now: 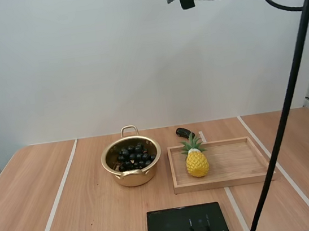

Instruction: Open the pot, put the grape inside, and close it

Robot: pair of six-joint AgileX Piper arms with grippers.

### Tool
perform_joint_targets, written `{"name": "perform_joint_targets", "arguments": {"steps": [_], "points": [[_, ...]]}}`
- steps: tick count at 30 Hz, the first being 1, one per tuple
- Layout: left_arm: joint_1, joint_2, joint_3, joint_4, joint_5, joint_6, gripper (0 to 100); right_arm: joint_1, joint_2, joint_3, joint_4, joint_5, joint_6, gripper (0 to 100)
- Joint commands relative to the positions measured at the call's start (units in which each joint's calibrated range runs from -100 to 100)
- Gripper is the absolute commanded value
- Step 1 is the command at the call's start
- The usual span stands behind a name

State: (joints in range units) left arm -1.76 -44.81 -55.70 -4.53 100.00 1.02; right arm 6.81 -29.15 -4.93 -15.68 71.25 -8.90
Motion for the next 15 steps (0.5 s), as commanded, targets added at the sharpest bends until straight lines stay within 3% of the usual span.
{"name": "perform_joint_targets", "arguments": {"steps": [1, 12, 15], "points": [[-0.09, 0.9, 0.0, 0.9, -0.3, -0.2, 0, -1.1, -3.9, -0.4, -0.1, -0.3, 1.5, 100], [-0.09, 3.5, 0.0, 1.7, 0.0, -0.2, 0, -1.9, -10.2, -0.4, -0.8, 9.8, 2.2, 98], [-0.09, 4.8, 0.2, 1.7, 0.0, -0.2, 0, -1.9, -10.9, -0.4, -1.7, 12.3, 2.9, 27]]}}
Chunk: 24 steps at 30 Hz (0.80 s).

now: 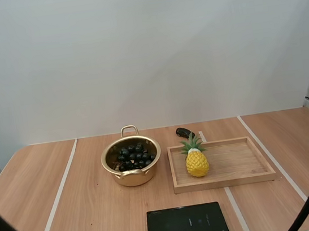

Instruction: Open the pot, put the grape inside, and close it

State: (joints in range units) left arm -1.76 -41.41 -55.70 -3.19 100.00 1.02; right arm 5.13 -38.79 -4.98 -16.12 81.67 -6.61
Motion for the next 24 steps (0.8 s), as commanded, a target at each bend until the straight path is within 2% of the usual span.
{"name": "perform_joint_targets", "arguments": {"steps": [1, 3, 24], "points": [[-0.09, 1.6, 0.2, 0.3, 0.0, -0.2, 0, -0.2, -1.3, -0.4, -2.1, 2.8, 2.1, 0], [-0.09, 2.7, 0.2, 0.3, 0.0, -0.2, 0, -0.2, -1.8, -0.4, -3.8, 3.9, 5.4, 0], [-0.09, 17.7, 1.3, 0.0, 0.0, -2.8, 0, -0.2, -10.2, -0.3, -5.6, 7.3, 5.2, 0]]}}
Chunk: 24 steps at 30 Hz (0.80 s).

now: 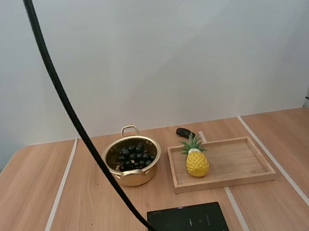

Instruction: Open the pot, put the grape inside, and close it

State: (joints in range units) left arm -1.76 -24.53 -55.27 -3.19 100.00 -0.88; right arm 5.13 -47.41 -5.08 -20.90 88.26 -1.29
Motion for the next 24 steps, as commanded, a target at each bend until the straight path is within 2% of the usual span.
{"name": "perform_joint_targets", "arguments": {"steps": [1, 7, 17, 24], "points": [[-0.09, 0.9, 2.0, -0.2, 0.0, -0.9, 0, -0.2, -1.9, -0.2, -0.8, 0.7, -0.1, 0], [-0.09, 0.8, 14.3, -4.8, 0.0, -0.9, 0, -0.2, -4.4, -0.2, -0.8, 0.9, -0.2, 0], [-0.09, -3.0, 38.4, -6.3, 0.0, -1.0, 0, -0.2, -5.4, -0.2, -0.8, 3.2, -1.4, 0], [-0.09, -7.9, 54.9, -6.9, -9.8, -0.6, 0, -0.2, -5.4, -0.2, -0.8, 4.2, -1.4, 0]]}}
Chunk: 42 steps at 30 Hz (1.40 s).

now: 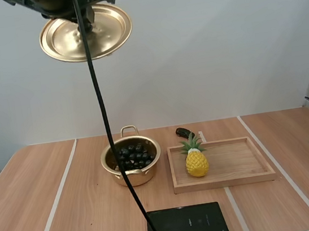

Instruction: Open the pot, put the grape inside, and close it

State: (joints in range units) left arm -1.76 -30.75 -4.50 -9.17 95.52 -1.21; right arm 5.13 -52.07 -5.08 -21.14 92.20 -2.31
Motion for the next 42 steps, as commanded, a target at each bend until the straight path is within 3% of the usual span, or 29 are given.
{"name": "perform_joint_targets", "arguments": {"steps": [1, 14, 24, 33, 42], "points": [[-0.09, -2.3, 6.4, -0.9, -6.6, -0.2, 0, -0.2, -0.7, -0.2, -0.5, 0.3, -0.4, 0], [-0.09, -10.5, 33.7, -1.8, -26.0, 5.2, 0, -0.2, -0.7, -0.2, -0.5, 1.5, -0.4, 0], [-0.09, -10.5, 49.7, -6.6, -39.1, 11.6, 0, -0.2, -0.7, -0.2, -0.5, 1.5, -0.5, 0], [-0.09, -4.1, 51.0, -13.4, -41.2, 16.6, 0, -0.2, -0.7, -0.2, -0.5, 2.5, -0.5, 0], [-0.09, 5.6, 51.0, -13.8, -47.3, 18.8, 0, -0.2, -0.7, -0.2, -0.5, 4.3, -1.1, 0]]}}
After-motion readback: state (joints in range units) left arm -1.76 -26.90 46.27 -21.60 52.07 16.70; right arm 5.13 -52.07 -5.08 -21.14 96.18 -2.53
